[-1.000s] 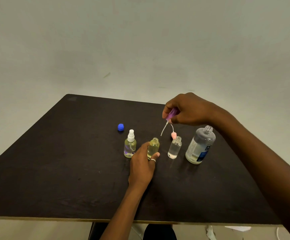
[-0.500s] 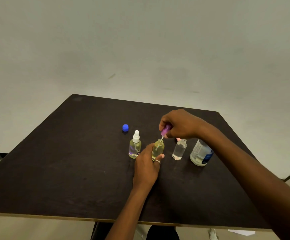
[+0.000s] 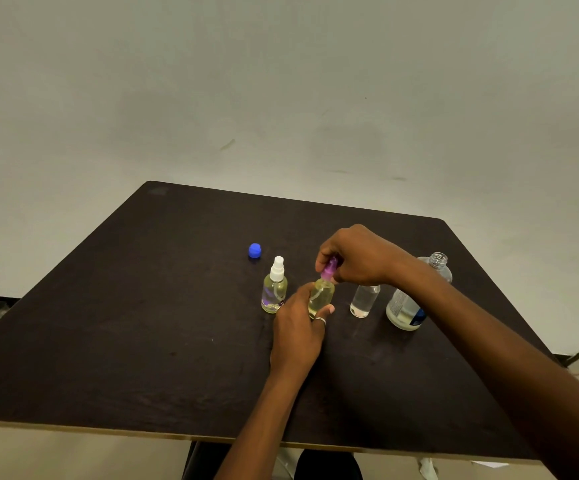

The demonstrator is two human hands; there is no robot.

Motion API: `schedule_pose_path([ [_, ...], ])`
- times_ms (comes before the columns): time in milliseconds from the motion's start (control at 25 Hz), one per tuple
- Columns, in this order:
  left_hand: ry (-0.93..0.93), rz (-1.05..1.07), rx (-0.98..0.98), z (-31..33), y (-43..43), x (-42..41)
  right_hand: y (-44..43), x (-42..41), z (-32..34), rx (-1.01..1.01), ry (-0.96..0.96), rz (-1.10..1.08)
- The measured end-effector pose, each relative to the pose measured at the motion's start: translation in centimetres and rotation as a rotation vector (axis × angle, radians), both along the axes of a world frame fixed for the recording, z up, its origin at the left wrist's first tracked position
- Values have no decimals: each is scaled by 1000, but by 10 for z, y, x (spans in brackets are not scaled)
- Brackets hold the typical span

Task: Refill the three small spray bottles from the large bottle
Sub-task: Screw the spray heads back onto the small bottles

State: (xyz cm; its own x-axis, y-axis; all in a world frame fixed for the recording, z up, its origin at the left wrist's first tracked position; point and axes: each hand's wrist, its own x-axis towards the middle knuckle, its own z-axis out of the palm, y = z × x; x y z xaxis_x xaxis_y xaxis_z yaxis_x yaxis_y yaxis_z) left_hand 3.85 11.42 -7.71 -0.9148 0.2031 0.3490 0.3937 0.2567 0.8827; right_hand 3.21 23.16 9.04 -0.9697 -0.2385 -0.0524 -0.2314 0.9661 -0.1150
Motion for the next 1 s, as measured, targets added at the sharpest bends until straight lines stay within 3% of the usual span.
schedule_pose_path([
  [560,3,0,-9,1,0,1,-2,0,-8,7,-18,-8],
  [1000,-3,0,4,2,0,1,-4,-4,-19,205,56,-121],
])
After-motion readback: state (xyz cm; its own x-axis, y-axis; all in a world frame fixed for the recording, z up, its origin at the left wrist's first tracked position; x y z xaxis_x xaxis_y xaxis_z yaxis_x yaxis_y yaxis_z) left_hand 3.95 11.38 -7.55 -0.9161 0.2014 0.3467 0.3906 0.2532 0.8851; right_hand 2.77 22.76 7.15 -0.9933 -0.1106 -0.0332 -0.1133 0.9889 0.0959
